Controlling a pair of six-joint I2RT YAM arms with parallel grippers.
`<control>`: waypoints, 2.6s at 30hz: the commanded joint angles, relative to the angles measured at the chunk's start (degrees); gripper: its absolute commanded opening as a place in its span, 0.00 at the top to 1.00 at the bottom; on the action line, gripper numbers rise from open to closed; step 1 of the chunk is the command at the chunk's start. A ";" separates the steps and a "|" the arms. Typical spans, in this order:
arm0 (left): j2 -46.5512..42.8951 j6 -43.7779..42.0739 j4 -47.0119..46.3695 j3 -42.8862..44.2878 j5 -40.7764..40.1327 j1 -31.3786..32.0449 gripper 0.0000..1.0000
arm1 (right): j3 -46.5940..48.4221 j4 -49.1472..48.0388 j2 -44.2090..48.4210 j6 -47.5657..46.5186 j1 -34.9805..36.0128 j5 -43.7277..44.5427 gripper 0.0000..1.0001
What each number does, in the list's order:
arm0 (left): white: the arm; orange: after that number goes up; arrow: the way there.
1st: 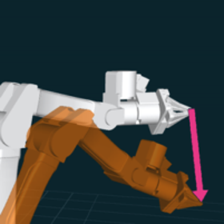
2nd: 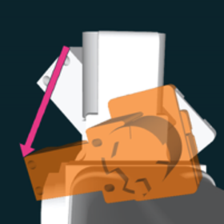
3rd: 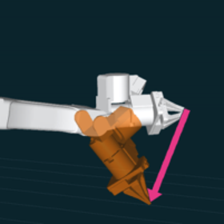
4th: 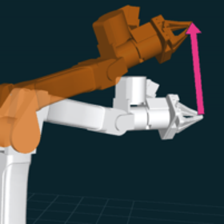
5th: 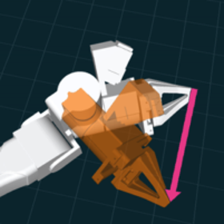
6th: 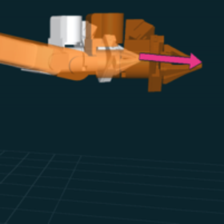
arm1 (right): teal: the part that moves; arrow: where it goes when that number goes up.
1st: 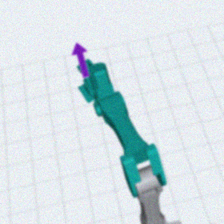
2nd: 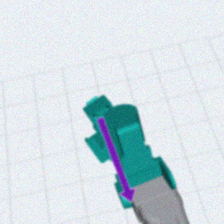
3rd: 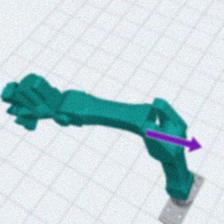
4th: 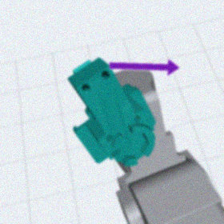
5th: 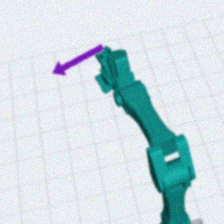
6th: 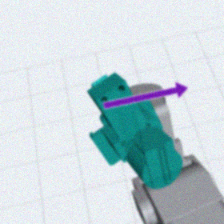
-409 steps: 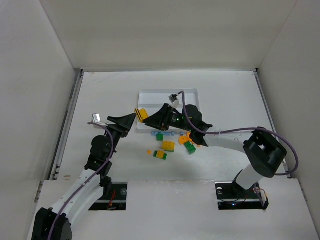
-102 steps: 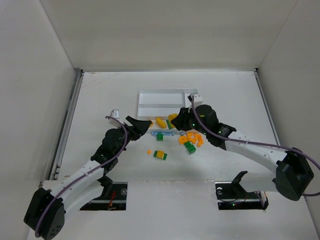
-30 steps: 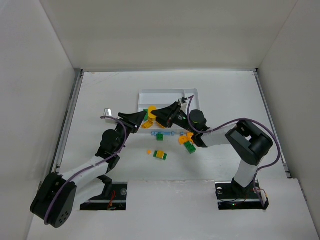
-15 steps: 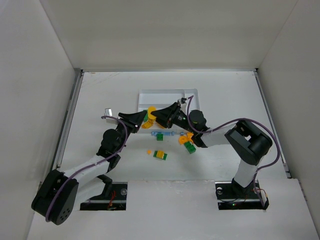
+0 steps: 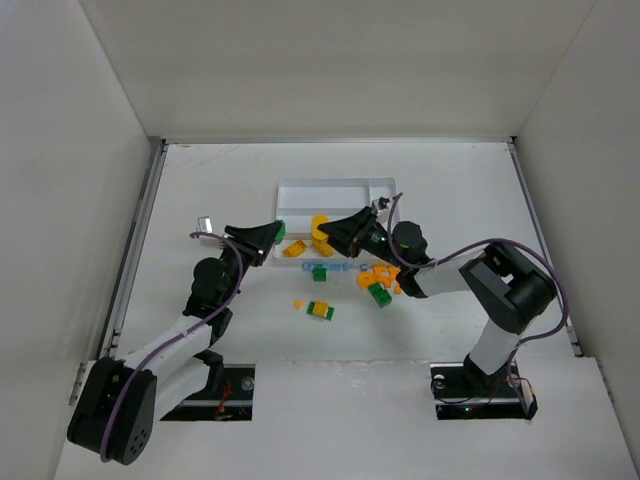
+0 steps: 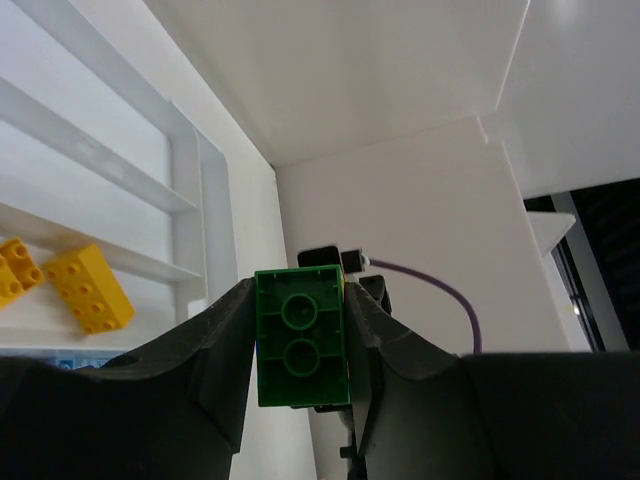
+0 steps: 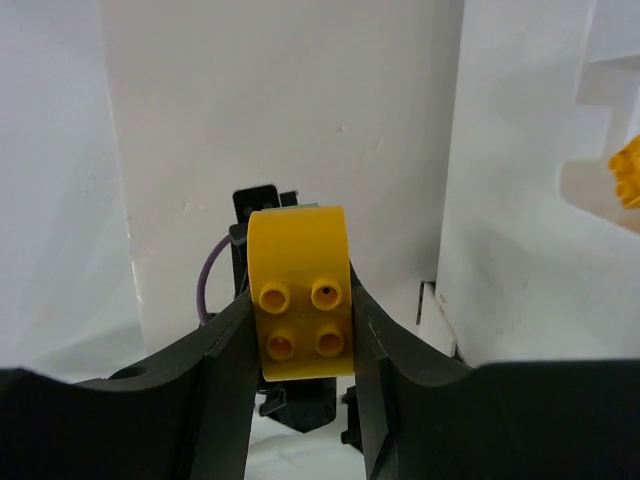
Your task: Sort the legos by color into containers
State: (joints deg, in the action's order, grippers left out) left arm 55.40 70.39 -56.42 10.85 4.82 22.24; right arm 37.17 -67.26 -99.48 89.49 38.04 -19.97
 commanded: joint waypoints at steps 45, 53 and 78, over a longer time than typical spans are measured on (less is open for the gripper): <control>2.34 -14.93 11.16 5.40 -0.77 -0.84 0.80 | 23.74 66.65 3.32 -60.84 3.84 29.11 0.46; 12.79 -20.90 17.56 14.62 -7.27 2.50 0.80 | 17.95 63.84 12.45 -61.37 4.10 30.86 0.37; 43.13 -36.46 33.75 41.88 -21.08 4.70 0.78 | 8.71 55.84 24.60 -63.56 7.53 26.65 0.60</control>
State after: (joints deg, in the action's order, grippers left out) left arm 98.54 35.44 -22.96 50.00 -14.66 26.63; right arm 45.89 -8.21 -76.31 27.09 45.39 7.73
